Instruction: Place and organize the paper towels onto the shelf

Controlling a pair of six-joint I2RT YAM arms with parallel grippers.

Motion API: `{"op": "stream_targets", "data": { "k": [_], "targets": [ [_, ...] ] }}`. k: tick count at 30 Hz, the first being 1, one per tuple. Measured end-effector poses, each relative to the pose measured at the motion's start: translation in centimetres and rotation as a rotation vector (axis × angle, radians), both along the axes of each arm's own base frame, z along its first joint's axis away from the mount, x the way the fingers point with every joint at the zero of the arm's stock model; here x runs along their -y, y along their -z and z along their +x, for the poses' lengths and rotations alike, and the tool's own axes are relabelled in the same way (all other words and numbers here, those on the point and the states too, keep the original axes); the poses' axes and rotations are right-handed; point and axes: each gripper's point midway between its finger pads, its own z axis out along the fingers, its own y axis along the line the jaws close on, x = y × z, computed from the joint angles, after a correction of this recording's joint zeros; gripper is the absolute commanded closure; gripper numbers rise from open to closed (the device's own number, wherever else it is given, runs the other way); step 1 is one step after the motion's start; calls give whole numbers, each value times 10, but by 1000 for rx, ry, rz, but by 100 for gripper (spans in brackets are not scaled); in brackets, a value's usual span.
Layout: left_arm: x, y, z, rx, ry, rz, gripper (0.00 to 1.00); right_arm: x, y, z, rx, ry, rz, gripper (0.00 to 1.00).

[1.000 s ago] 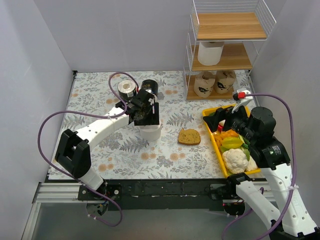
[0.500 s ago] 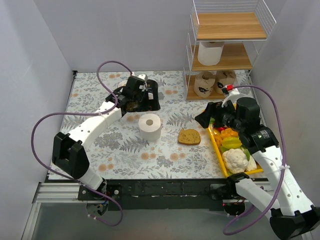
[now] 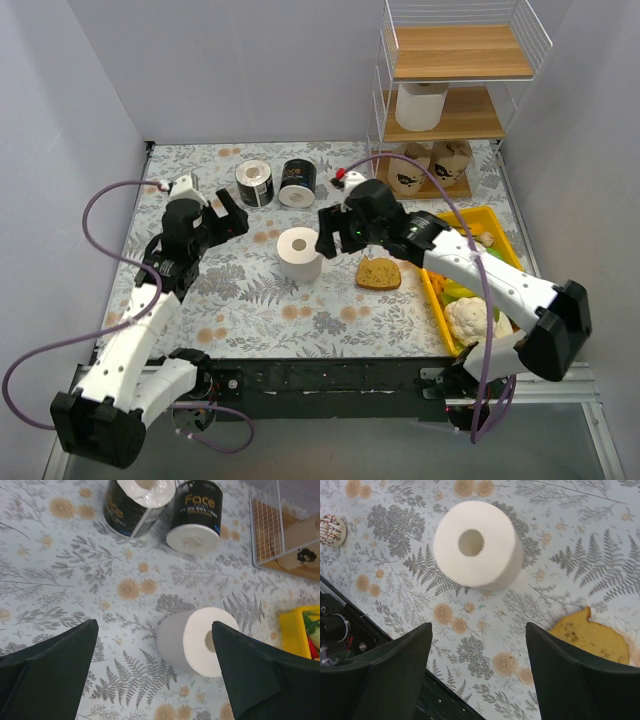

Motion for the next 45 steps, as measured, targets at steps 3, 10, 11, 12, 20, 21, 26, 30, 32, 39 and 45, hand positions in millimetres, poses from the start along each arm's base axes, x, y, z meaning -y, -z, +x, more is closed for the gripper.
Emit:
{"op": "stream_targets", "data": {
  "k": [3, 10, 11, 12, 20, 21, 26, 30, 32, 39, 45],
  "targets": [
    [-20, -10, -12, 99, -89, 12, 2, -42, -1, 2, 30, -54, -40, 20],
    [-58, -36, -23, 229, -289, 15, 2, -123, 3, 19, 91, -122, -93, 23],
    [-62, -38, -24, 237, -313, 14, 2, -127, 8, 21, 89, -124, -101, 24],
    [-65, -39, -25, 242, -332, 14, 2, -132, 15, 23, 84, -125, -115, 25],
    [-84, -44, -32, 260, -446, 22, 2, -137, 68, 34, 38, -105, -238, 26],
    [-85, -44, -32, 262, -453, 21, 2, -135, 73, 34, 30, -106, -252, 26],
    [-90, -47, -36, 271, -477, 20, 2, -135, 86, 35, 7, -106, -289, 27],
    [-91, -47, -36, 272, -483, 20, 2, -134, 97, 34, -10, -108, -312, 29],
    [-91, -47, -36, 272, -483, 20, 2, -133, 99, 33, -15, -109, -321, 31],
    [-91, -47, -36, 272, -484, 19, 2, -133, 99, 37, 1, -109, -351, 47],
    [-91, -47, -36, 272, -486, 19, 2, -130, 99, 38, 42, -136, -395, 52]
  ]
}}
